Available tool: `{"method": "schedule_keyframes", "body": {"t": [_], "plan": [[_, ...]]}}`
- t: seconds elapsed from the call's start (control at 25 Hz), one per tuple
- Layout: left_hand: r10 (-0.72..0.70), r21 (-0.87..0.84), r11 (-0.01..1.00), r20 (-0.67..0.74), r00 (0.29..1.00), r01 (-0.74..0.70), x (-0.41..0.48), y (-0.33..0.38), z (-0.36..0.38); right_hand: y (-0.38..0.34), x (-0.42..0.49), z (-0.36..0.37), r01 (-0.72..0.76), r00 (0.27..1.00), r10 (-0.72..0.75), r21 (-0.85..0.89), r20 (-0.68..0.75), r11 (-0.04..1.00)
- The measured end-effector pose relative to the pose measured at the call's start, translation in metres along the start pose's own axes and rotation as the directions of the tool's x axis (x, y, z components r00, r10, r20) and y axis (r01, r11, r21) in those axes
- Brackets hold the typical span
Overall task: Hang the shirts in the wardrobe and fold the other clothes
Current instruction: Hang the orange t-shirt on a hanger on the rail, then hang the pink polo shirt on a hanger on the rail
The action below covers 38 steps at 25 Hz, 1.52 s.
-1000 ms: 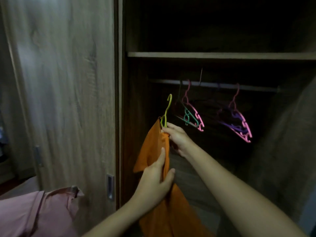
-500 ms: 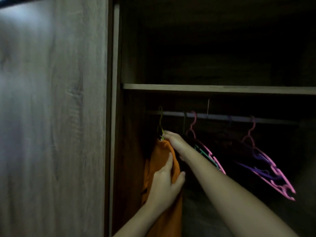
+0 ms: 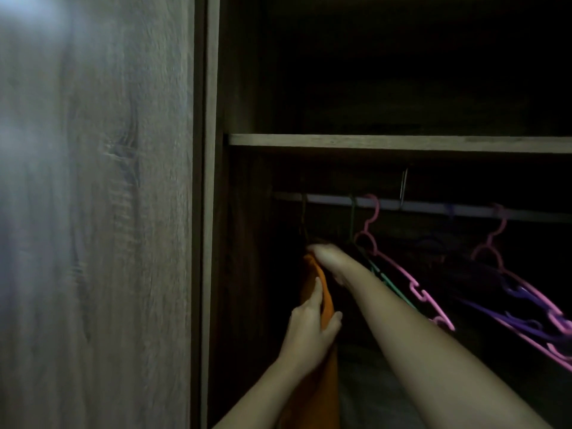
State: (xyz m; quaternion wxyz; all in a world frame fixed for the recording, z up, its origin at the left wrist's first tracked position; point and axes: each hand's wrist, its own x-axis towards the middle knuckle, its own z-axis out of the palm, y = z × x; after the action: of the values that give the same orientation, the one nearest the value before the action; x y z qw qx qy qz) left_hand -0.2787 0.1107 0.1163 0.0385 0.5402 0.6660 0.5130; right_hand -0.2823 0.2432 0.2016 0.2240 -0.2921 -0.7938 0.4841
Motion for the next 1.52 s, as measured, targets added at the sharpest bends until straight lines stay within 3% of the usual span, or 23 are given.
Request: {"method": "schedule_keyframes", "body": {"t": [0.12, 0.24, 0.4, 0.52, 0.64, 0.8, 1.04, 1.16, 1.32, 1.52], "plan": [[0.02, 0.061, 0.998, -0.009, 1.0, -0.019, -0.001, -0.003, -0.004, -0.009, -0.01, -0.002, 0.104, 0.994, -0.105, -0.106, 0.0, 0.989], [-0.015, 0.095, 0.995, -0.063, 0.998, 0.021, -0.007, -0.015, -0.007, -0.016, -0.036, -0.005, 0.237, 0.937, -0.278, -0.2, -0.213, 0.951], [-0.092, 0.078, 0.991, -0.176, 0.98, 0.107, -0.069, -0.017, -0.006, 0.005, -0.097, 0.012, 0.407, 0.846, -0.44, -0.17, -0.301, 0.898], [-0.136, 0.123, 0.978, -0.217, 0.967, 0.166, -0.133, -0.014, -0.008, 0.041, -0.14, 0.05, 0.475, 0.824, -0.481, -0.097, -0.299, 0.875], [-0.238, 0.188, 0.933, -0.32, 0.917, 0.307, -0.202, -0.031, -0.019, 0.079, -0.188, 0.106, 0.494, 0.849, -0.494, -0.054, -0.187, 0.868], [-0.374, 0.31, 0.8, -0.412, 0.831, 0.514, -0.296, -0.055, -0.06, 0.109, -0.247, 0.186, 0.512, 0.859, -0.507, -0.098, 0.071, 0.854], [-0.429, 0.501, 0.584, -0.477, 0.767, 0.638, -0.399, -0.077, -0.154, 0.115, -0.308, 0.291, 0.484, 0.849, -0.449, -0.069, 0.279, 0.872], [-0.482, 0.486, 0.48, -0.55, 0.683, 0.73, -0.437, -0.096, -0.202, 0.108, -0.322, 0.343, 0.475, 0.832, -0.418, -0.078, 0.366, 0.877], [-0.57, 0.53, 0.348, -0.536, 0.623, 0.773, -0.475, -0.137, -0.262, 0.089, -0.32, 0.41, 0.48, 0.82, -0.382, -0.149, 0.427, 0.864], [-0.721, 0.627, 0.288, -0.355, 0.595, 0.724, -0.501, -0.168, -0.292, 0.062, -0.317, 0.472, 0.434, 0.834, -0.296, -0.222, 0.466, 0.873]]}}
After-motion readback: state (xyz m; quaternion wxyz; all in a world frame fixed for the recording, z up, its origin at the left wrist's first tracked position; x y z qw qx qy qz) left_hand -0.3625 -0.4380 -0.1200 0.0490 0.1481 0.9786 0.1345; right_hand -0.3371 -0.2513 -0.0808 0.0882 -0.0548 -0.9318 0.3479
